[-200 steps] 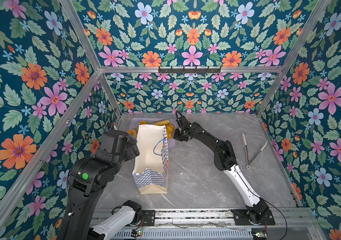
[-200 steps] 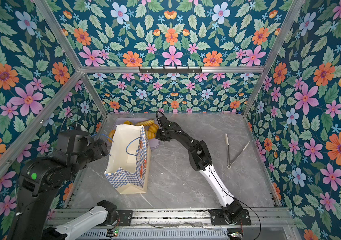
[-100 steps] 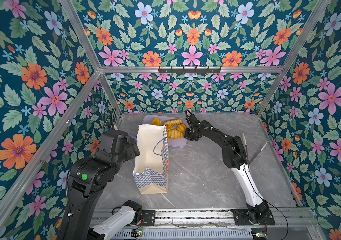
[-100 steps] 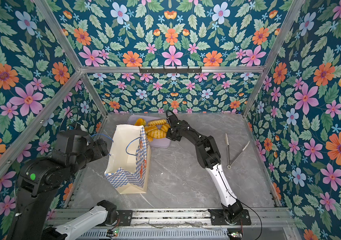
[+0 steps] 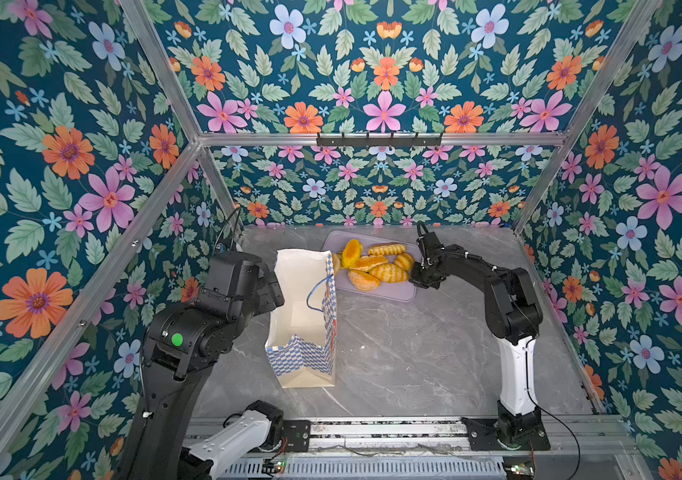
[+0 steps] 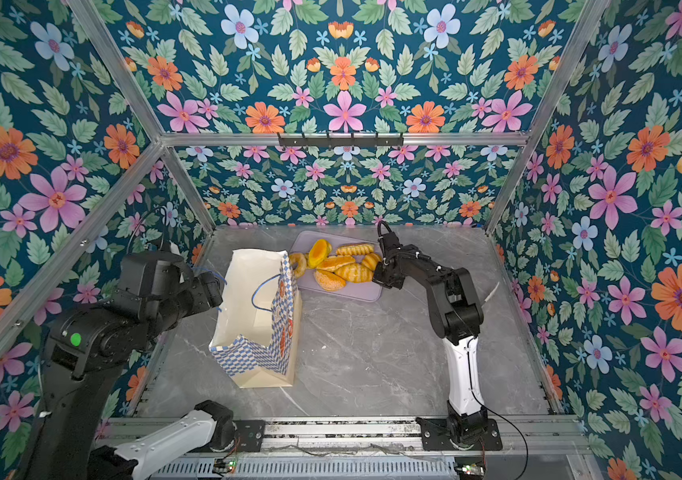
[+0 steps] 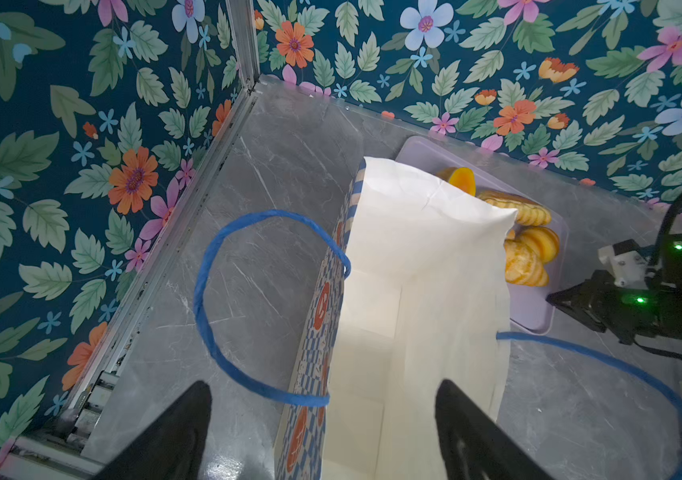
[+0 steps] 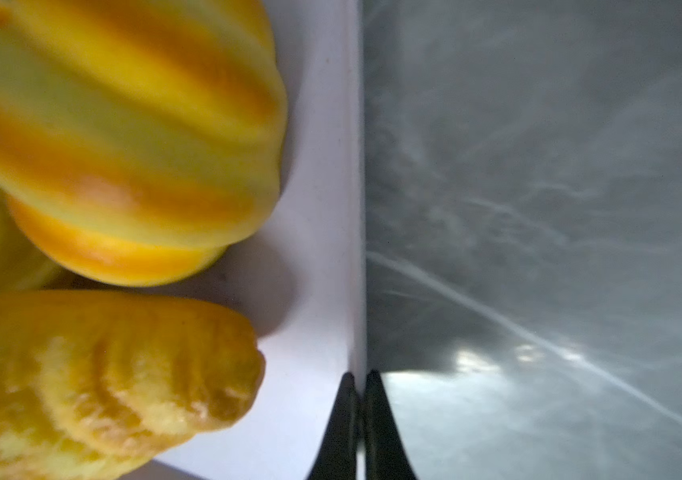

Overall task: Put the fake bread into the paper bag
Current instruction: 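Slide the lavender tray away from the bag with the right gripper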

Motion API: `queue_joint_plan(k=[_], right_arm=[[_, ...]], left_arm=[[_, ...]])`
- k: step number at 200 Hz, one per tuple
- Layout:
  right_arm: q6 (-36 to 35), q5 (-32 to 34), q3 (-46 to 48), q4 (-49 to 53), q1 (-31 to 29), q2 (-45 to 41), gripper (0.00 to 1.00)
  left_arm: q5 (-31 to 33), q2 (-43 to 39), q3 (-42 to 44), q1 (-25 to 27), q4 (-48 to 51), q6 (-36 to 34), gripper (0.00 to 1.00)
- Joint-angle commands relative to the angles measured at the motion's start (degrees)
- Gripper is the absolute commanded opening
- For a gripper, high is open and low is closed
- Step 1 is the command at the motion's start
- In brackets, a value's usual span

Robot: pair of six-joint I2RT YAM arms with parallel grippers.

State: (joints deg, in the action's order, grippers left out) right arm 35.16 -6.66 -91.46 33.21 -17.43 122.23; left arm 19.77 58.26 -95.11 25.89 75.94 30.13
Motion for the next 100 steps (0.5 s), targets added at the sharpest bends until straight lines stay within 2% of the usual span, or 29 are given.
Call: queue_joint_plan(k=[1,55,100], right_arm=[[-3.38,-1.34,4.03,-1.66,2.82,-3.30,0.00],[-7.17,-2.59,11.22,-1.21,9.99,-8.68,0.00],[-8.60,-3.88,12.31,-0.21,14.44,-9.38,0.00]], left_arm=[[-0.53,0.64,0.36,-0.05,0.20,-1.20,0.86],[-1.88,0.80,6.26,-0.05,-1.55,-1.85,0.87],[-2.10,0.49,9.49,-0.05,-2.89,-2.11,0.87]])
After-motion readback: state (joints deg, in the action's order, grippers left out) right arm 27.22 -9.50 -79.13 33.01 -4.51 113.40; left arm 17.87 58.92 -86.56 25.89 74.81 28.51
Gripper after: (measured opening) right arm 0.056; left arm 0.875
